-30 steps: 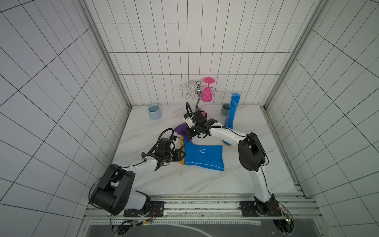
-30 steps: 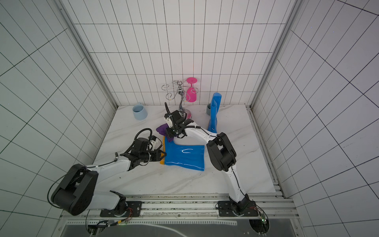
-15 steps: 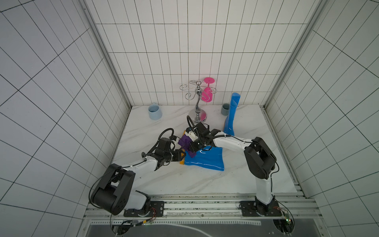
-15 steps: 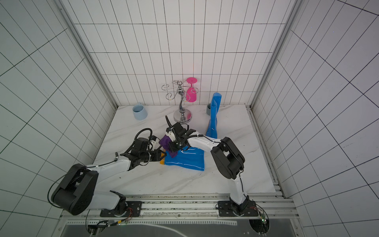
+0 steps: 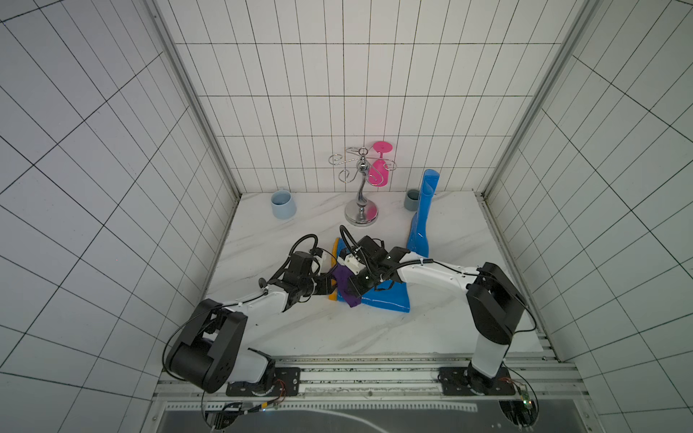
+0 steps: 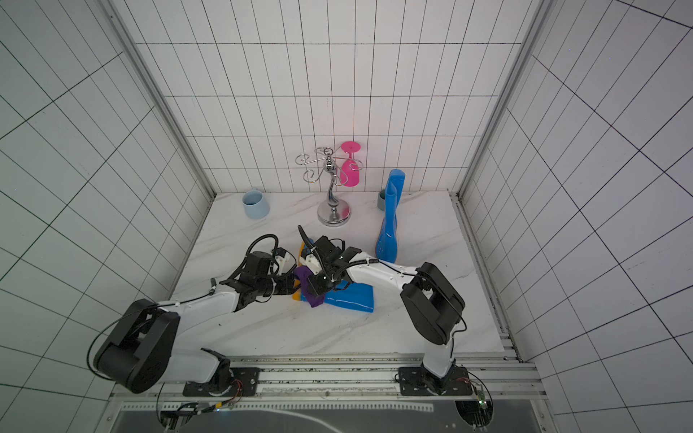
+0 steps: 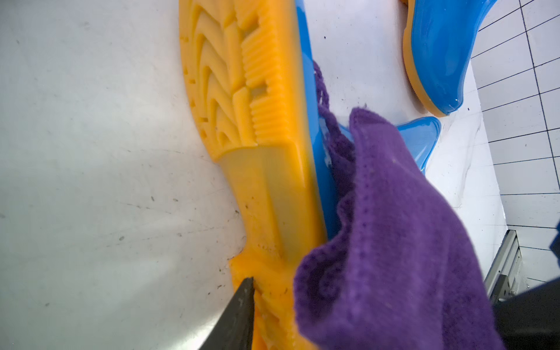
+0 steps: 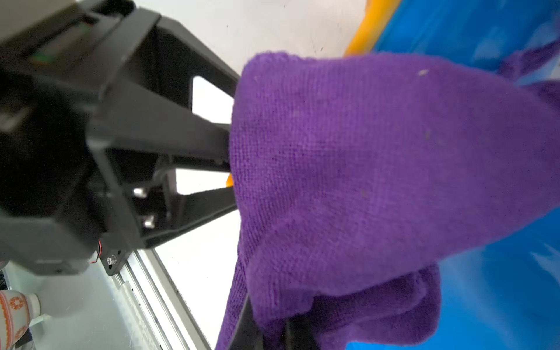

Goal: Wipe the rubber boots with a cloth
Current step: Wipe the dirt off the rubber boot.

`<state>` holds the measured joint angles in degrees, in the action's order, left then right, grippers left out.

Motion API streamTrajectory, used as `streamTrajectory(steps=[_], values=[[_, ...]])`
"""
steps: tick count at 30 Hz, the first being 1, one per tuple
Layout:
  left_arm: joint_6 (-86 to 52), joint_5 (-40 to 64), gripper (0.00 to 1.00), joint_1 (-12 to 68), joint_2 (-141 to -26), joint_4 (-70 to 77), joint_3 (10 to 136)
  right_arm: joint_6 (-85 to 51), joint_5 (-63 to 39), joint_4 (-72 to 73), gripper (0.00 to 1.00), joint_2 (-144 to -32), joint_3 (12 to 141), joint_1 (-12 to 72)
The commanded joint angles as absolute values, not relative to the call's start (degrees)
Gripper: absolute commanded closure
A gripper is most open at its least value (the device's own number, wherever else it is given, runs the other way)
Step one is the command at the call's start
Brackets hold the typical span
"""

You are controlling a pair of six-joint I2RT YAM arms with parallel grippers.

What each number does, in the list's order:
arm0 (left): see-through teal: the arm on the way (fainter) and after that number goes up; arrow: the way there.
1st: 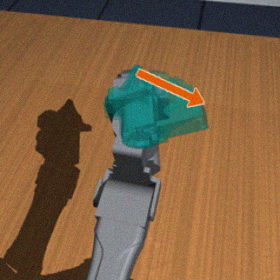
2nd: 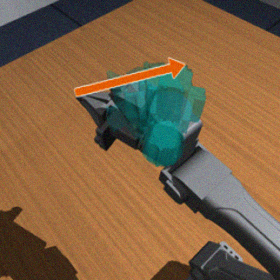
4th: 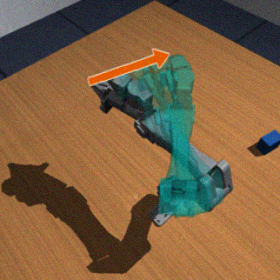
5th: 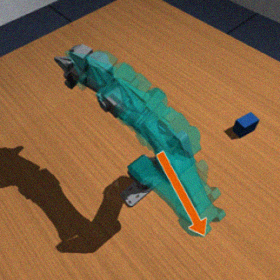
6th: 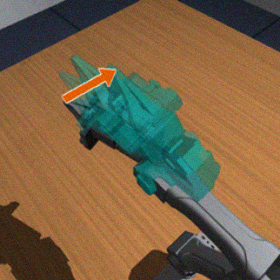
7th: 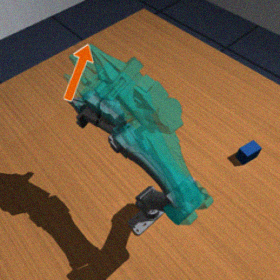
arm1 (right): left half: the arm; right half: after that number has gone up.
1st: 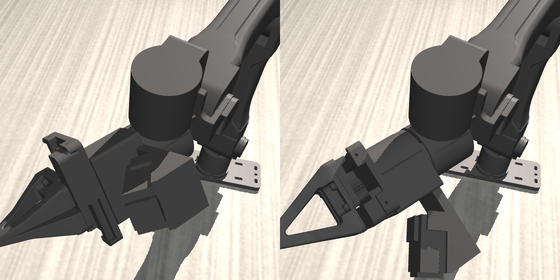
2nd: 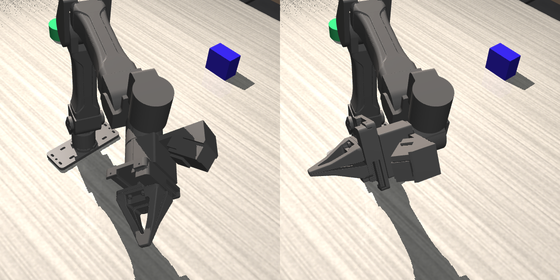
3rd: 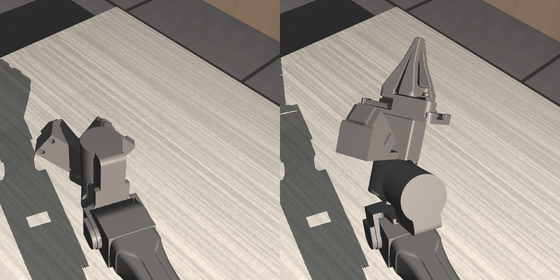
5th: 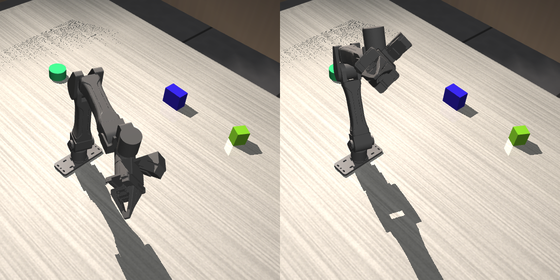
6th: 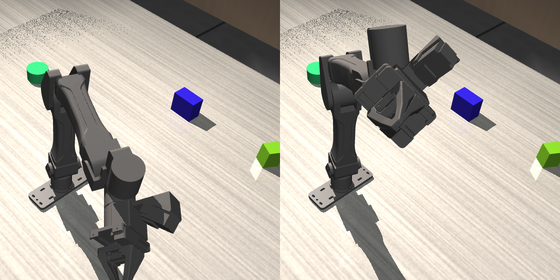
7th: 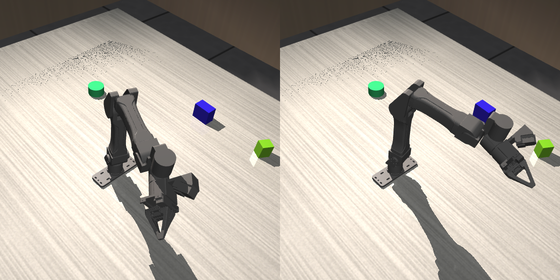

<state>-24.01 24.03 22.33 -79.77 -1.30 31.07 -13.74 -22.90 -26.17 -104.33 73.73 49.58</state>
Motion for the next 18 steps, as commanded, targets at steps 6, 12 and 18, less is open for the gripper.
streamTrajectory(steps=[6, 12, 18], values=[[-23.11, 22.12, 0.59, 22.24, -81.74, -5.28, 30.53, -13.02, -16.91, -28.91, 1.0, -102.43, 82.14, 44.89], [-23.11, 22.19, 0.59, 22.24, -81.83, -5.29, 30.56, -12.61, -14.0, -29.42, 1.0, -109.88, 96.86, 40.73], [-23.03, 22.28, 0.59, 22.23, -82.14, -5.38, 30.68, -12.3, -14.67, -31.22, 1.0, -120.14, 108.71, 39.33]])
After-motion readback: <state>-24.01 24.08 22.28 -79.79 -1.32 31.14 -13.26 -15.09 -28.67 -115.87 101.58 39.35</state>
